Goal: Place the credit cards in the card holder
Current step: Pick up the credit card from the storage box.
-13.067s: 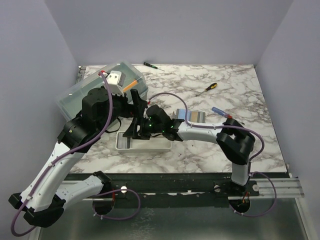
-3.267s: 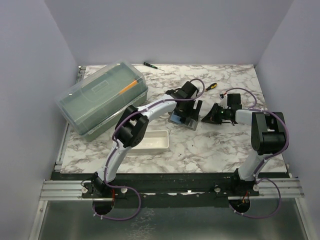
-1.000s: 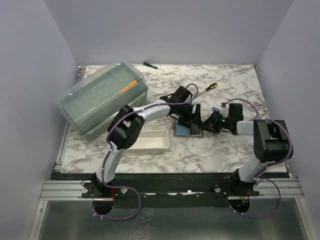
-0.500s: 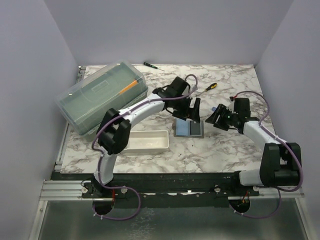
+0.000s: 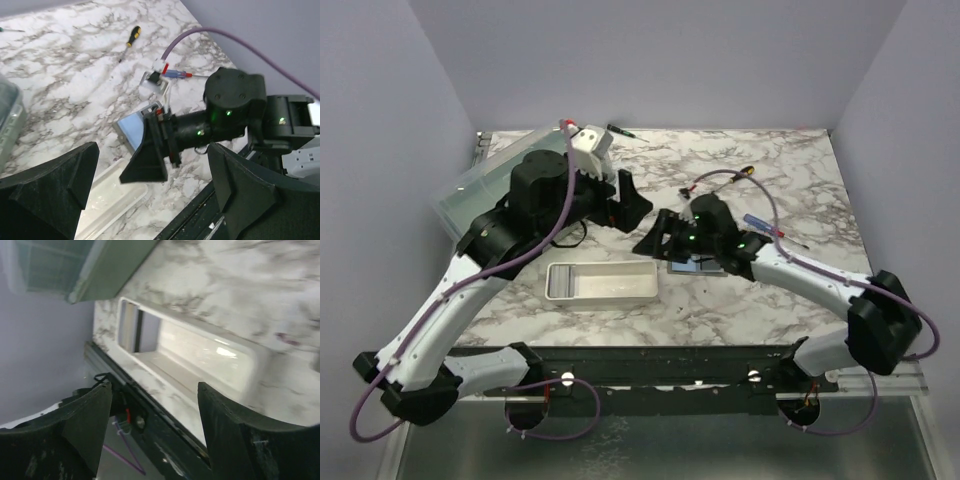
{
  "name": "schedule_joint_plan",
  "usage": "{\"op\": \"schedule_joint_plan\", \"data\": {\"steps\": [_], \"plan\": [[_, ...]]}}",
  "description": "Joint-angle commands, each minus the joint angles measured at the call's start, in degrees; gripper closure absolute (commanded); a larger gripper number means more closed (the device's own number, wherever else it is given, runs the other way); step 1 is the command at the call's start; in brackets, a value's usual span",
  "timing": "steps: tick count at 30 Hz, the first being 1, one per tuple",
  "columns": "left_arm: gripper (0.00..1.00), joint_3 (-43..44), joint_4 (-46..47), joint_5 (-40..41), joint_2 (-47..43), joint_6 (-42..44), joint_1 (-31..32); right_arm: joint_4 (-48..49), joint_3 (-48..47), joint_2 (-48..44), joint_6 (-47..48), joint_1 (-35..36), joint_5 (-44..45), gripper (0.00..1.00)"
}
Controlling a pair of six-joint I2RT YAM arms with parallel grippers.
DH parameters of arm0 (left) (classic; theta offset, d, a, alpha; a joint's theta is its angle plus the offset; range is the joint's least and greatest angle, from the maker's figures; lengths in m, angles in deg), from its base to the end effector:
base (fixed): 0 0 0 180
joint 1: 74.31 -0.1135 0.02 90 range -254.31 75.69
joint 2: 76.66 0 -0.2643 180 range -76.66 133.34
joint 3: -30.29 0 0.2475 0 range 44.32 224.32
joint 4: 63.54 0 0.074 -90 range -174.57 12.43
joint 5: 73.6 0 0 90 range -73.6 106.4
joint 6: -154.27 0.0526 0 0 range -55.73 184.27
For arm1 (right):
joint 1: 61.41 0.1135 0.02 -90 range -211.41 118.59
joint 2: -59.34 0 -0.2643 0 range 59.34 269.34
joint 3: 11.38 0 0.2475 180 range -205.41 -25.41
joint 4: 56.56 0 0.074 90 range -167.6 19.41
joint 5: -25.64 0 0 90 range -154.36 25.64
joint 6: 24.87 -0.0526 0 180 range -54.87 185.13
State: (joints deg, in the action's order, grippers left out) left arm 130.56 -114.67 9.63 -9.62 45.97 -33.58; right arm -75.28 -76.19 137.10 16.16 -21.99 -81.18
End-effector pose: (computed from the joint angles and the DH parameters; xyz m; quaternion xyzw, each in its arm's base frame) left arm 0.1809 -0.1639 0.4537 0.1911 0.7849 -0.3310 0.4877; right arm 0.2306 0.2092 0.2510 0.0009 0.8668 0.4276 0.2566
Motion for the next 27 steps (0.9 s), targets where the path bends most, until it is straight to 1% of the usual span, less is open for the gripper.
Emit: {"op": "schedule_joint_plan", "data": {"steps": [1,5,9,15,27], "plan": [[0.01,-2.65,-2.86,7.96,-5.24,3.19,0.15,11.77,-7.24,10.28,-10.47,10.31,8.23,0.27],[0.01,-2.22,-4.21,8.83,-8.91,4.61,0.15,11.27,-18.1,23.41,-13.34,17.29,11.39,0.28],[0.01,-3.66,-4.73,8.05,-11.36,5.61,0.17,9.03,-26.07,32.45,-14.74,20.56,14.0,0.28],[0.01,-6.6,-4.67,6.85,-13.53,6.58,0.21,5.18,-31.47,39.04,-15.9,21.87,15.28,0.28],[0.01,-8.63,-4.19,6.85,-15.31,7.53,0.18,4.95,-34.8,45.6,-18.8,22.77,12.73,0.29]]}}
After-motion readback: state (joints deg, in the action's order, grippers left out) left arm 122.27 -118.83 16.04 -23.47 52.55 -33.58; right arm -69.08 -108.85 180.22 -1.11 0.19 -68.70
